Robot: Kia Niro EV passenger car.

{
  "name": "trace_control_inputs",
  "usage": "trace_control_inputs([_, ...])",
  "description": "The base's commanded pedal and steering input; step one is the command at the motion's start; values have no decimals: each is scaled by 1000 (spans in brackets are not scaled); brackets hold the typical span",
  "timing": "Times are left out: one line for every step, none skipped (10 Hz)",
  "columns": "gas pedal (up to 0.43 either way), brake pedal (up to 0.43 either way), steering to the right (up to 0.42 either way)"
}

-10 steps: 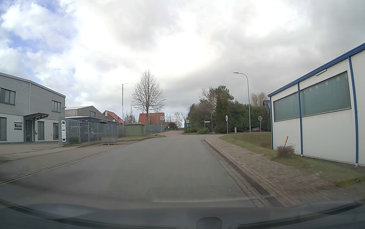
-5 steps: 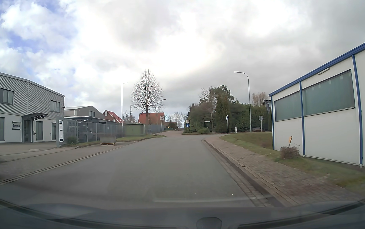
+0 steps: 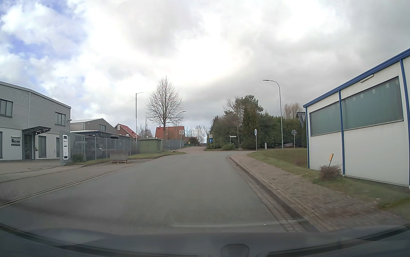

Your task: Follow the waypoints while adhering to traffic rules and regulations

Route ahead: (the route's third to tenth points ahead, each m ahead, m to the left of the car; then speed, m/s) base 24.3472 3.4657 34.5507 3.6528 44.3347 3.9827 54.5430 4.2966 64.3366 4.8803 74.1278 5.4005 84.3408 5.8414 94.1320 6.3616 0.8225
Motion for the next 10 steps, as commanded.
trace_control_inputs([0, 0, 3])
trace_control_inputs([0, 0, 3])
trace_control_inputs([0, 0, 3])
trace_control_inputs([0, 0, 3])
trace_control_inputs([0, 0, 3])
trace_control_inputs([0, 0, 3])
trace_control_inputs([0, 0, 3])
trace_control_inputs([0, 0, 3])
trace_control_inputs([0, 0, 3])
trace_control_inputs([0, 0, 3])
